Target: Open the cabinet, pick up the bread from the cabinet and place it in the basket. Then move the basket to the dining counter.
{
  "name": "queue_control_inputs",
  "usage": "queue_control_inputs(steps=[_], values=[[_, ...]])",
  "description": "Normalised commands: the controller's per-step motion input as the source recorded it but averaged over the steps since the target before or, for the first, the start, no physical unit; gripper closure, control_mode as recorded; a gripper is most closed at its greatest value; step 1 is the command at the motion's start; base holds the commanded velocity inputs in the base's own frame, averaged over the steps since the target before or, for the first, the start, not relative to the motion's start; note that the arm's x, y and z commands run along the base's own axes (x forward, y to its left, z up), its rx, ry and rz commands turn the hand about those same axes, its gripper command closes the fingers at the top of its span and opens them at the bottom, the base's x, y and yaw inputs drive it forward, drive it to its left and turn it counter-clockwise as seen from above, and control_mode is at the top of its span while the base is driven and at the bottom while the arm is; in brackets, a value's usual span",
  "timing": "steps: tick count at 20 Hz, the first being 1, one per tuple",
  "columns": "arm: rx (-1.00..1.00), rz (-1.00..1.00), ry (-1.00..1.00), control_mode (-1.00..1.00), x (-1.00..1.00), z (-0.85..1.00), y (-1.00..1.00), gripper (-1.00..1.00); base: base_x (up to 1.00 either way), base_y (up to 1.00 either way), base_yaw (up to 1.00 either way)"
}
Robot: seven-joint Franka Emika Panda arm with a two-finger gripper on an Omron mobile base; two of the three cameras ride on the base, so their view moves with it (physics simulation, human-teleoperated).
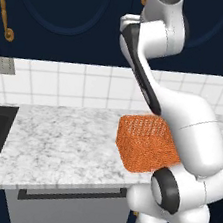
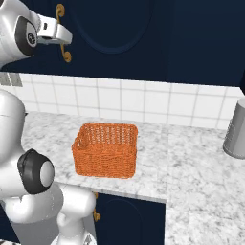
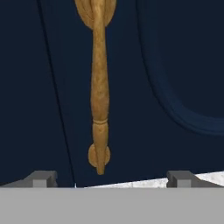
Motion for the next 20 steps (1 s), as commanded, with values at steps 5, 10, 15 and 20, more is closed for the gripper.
queue_control_inputs(steps=[5, 10, 15, 20], values=[[0.0, 0.0, -0.03, -1.0, 0.49, 0.0, 0.0, -1.0, 0.0, 0.0, 0.0], [0.0, 0.0, -0.06, -1.0, 0.44, 0.0, 0.03, -1.0, 0.0, 0.0, 0.0], [0.0, 0.0, -0.07, -1.0, 0.41, -0.06, 0.11, -1.0, 0.0, 0.0, 0.0], [0.0, 0.01, -0.23, -1.0, 0.38, -0.19, 0.01, -1.0, 0.0, 0.0, 0.0]])
